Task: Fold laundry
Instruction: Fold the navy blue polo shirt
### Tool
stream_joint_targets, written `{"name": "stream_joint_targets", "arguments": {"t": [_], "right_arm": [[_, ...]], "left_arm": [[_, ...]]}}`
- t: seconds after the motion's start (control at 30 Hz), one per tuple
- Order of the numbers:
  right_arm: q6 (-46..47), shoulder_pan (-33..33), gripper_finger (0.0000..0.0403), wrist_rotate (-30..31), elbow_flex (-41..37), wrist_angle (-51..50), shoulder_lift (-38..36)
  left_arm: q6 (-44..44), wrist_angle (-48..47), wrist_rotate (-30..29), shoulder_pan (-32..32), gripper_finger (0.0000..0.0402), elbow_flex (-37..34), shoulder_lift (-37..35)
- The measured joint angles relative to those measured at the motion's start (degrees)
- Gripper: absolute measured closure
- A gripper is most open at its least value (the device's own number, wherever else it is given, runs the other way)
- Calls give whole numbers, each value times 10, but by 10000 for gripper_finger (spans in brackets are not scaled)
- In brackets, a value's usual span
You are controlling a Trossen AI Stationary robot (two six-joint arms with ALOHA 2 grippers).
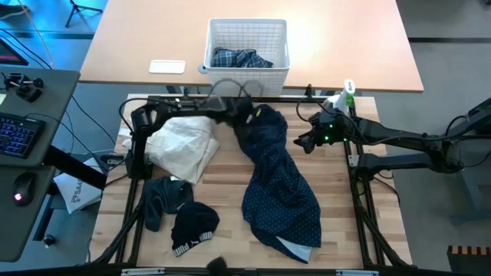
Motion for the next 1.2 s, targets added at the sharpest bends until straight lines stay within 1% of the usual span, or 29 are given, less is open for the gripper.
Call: {"name": "stream_joint_targets", "arguments": {"t": [0.1,0.23,0.3,0.4,0.47,0.57,0.63,0.77,0.9,0.97,1.07,1.13,1.2], "right_arm": [[22,0,199,0,0,16,0],[58,0,199,-5,1,27,0],[78,1,199,-11,1,27,0],[98,8,199,-14,1,27,0],[109,15,199,-13,1,27,0],[125,28,199,-4,1,28,0],[130,37,199,-2,1,28,0],[128,53,199,-2,1,29,0],[110,70,199,8,1,26,0],[98,81,199,18,1,19,0],[77,94,199,22,1,10,0],[62,101,199,23,1,5,0],[42,106,199,22,1,1,0]], "left_arm": [[129,16,-66,11,390,61,0],[279,83,-117,27,396,124,0],[331,112,-123,38,394,144,0],[352,151,-124,57,393,150,0],[346,152,-120,68,390,150,0],[314,101,-82,85,372,150,0],[291,54,-75,93,348,150,0],[257,-32,-83,103,293,156,-13],[184,-146,-83,99,262,187,-41],[137,-207,-53,90,258,199,-58],[68,-281,19,65,259,199,-90],[28,-322,57,38,261,199,-109],[-15,-346,76,-1,264,186,-131]]}}
